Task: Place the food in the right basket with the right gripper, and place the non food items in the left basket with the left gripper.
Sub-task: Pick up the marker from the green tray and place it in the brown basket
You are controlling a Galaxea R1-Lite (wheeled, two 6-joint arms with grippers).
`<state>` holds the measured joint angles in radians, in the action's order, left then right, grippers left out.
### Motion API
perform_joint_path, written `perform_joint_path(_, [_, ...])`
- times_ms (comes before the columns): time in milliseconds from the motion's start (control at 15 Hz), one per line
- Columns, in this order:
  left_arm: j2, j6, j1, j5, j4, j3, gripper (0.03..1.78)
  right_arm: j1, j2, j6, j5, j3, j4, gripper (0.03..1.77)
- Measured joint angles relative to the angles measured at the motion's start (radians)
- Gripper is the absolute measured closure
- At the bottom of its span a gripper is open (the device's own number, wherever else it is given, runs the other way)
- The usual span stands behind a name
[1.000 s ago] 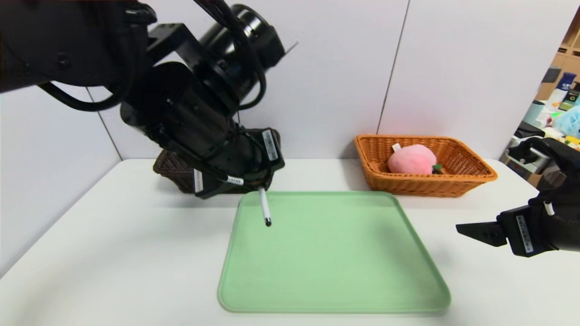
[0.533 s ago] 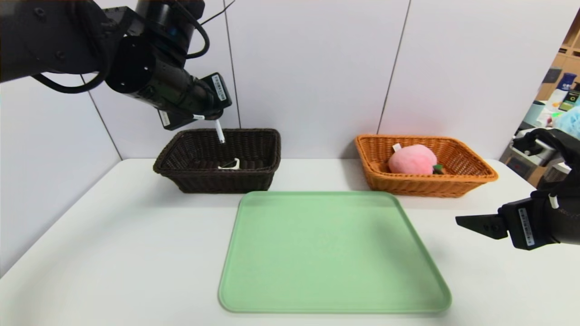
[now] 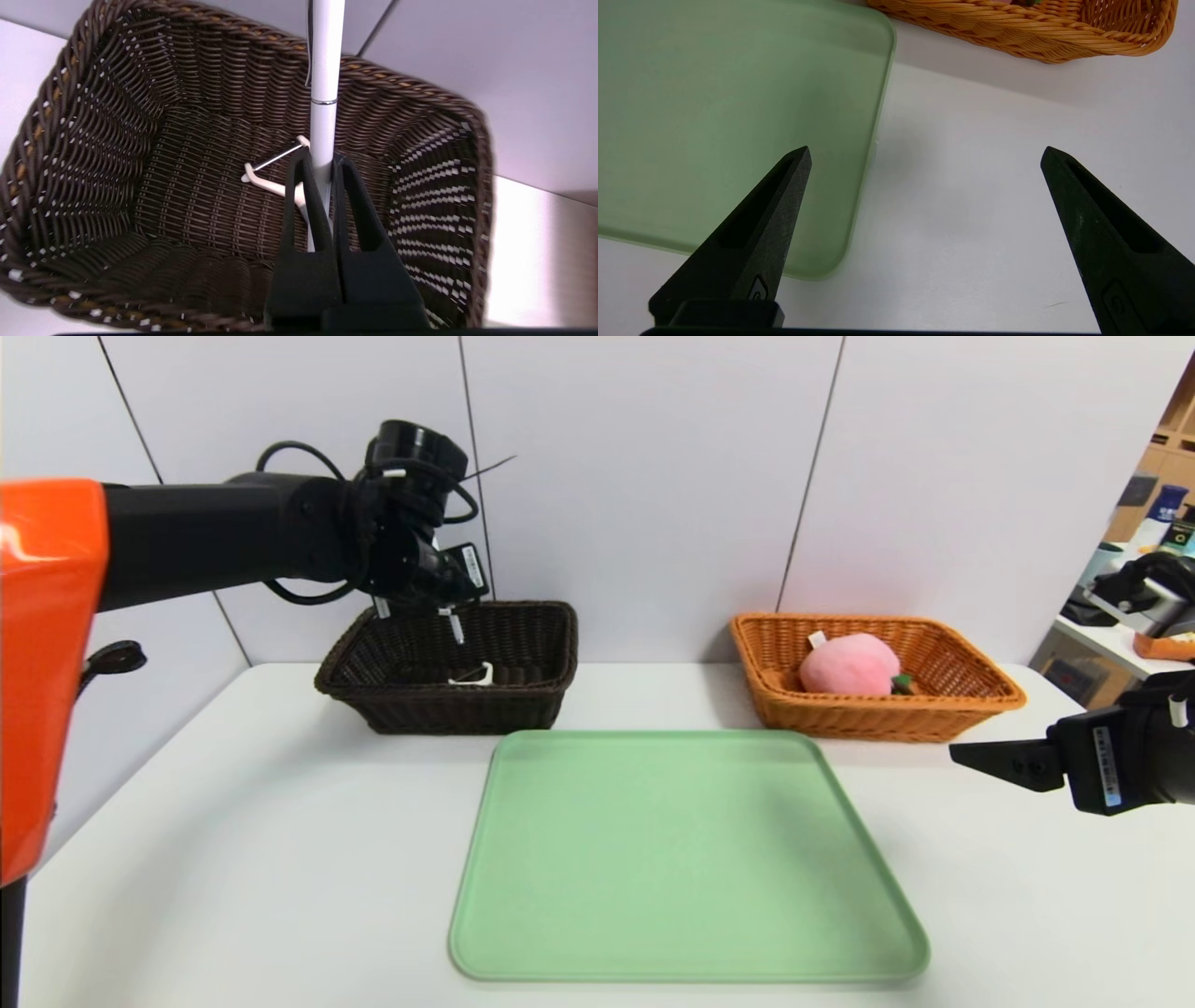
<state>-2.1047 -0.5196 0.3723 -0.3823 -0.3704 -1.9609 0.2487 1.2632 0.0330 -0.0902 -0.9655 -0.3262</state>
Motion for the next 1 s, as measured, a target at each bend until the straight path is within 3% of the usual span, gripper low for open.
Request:
perform_joint_path(800, [-0.087, -0.037, -0.023, -0.011, -0.004, 0.0, 1.76, 0.0, -0.002, 0.0, 0.0, 0.014, -0.008, 0.1])
perform_joint_path(1000, [-0.088, -0.036, -0.023, -0.024, -0.012, 0.001, 1.19, -0.001, -0.005, 0.0, 0.0, 0.018, -0.011, 0.1])
